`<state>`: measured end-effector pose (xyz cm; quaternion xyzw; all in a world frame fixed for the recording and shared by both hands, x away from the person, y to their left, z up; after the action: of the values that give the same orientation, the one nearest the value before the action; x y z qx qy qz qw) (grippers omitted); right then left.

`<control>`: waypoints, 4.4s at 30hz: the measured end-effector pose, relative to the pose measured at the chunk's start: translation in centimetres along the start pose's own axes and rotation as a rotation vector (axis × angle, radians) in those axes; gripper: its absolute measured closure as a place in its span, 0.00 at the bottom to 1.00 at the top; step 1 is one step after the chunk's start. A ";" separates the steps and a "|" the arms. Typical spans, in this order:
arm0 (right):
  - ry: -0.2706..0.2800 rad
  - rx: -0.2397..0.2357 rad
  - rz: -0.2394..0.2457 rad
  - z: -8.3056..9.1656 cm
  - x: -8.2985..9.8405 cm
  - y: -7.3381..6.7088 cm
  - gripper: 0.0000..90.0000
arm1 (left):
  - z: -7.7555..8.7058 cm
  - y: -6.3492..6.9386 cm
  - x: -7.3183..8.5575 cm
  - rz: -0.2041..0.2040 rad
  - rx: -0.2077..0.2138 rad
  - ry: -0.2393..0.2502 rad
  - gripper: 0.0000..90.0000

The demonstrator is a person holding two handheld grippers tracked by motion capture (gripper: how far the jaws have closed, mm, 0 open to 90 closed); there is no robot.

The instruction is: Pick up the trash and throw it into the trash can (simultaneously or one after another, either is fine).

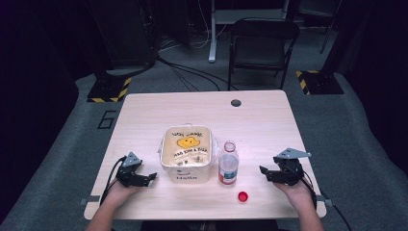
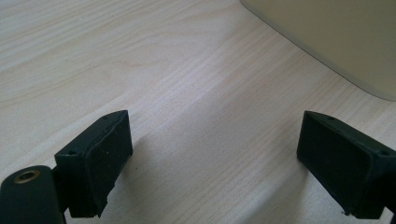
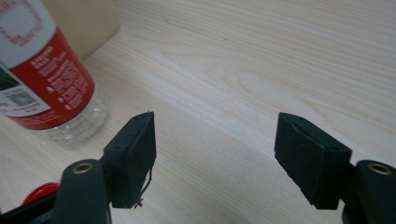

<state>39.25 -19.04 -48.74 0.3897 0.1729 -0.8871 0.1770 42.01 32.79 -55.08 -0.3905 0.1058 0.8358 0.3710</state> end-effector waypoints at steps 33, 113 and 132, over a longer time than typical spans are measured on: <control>0.001 -0.185 0.102 2.3 -1.9 -6.6 0.25 | 0.1 -0.1 0.1 -0.017 0.025 -0.003 0.11; 0.048 -0.244 0.179 -0.6 -6.5 -12.2 0.29 | 0.1 -0.4 0.1 -0.046 0.056 0.005 0.10; 0.067 -0.226 0.198 2.1 -9.8 -12.1 0.29 | 0.1 -0.4 0.1 -0.048 0.058 0.004 0.10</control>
<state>38.68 -7.64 -37.96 0.4118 0.2381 -0.8266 0.3007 42.18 33.20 -55.08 -0.3838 0.1214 0.8225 0.4018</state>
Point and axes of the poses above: each handheld gripper's, and its own axes: z roughly backward along the jaws, x roughly out of its underside, y roughly to its right, the point moved 3 cm from there along -z, roughly forward along the jaws, and after that the axes turned 9 degrees about -z, right-handed, at the moved point
